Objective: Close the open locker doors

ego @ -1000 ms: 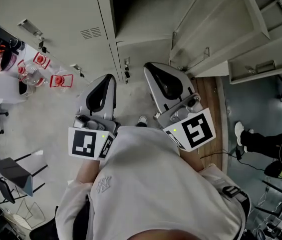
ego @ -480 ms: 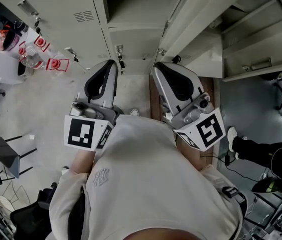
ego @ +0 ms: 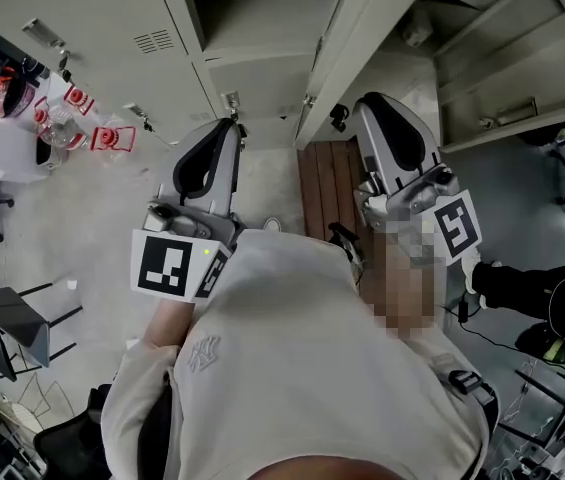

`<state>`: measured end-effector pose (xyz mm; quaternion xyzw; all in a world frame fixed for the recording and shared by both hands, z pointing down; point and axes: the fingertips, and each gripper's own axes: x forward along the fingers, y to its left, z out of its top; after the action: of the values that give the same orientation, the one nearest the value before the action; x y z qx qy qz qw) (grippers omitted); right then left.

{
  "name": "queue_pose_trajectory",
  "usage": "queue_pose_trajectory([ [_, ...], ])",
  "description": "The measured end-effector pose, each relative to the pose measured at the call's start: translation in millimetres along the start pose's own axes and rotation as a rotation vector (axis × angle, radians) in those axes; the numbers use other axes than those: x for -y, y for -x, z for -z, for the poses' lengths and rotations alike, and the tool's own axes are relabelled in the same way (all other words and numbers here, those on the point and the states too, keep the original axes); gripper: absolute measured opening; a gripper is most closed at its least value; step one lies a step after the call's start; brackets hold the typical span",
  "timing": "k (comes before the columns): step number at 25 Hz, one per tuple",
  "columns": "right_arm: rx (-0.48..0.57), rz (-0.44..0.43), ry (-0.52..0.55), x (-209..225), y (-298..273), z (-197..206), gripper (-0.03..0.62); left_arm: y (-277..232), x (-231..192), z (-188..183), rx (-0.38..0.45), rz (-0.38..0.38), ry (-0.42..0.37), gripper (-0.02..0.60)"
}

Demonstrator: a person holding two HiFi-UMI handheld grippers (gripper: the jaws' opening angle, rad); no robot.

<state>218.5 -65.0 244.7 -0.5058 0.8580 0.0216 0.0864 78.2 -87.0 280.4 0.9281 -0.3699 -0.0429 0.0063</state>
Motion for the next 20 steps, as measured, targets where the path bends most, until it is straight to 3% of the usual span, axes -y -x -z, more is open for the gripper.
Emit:
queue_pose_trajectory([
  [3, -0.003, -0.033, -0.05, 1.6, -4.9, 4.6, 0.015, 3.2, -5.7, -0.3, -0.003, -0.02, 0.0, 0.002],
  [6, -0.015, -0.061, -0.054, -1.4, -11.7, 6.7, 0.097, 6.1, -10.1, -1.3, -0.005, -0.035, 0.003, 0.002],
  [20, -0.031, -0.163, -0.047, -18.4, -48.8, 12.4, 0.099, 18.1, -26.5, 5.0, -0.017, -0.091, 0.01, 0.002],
])
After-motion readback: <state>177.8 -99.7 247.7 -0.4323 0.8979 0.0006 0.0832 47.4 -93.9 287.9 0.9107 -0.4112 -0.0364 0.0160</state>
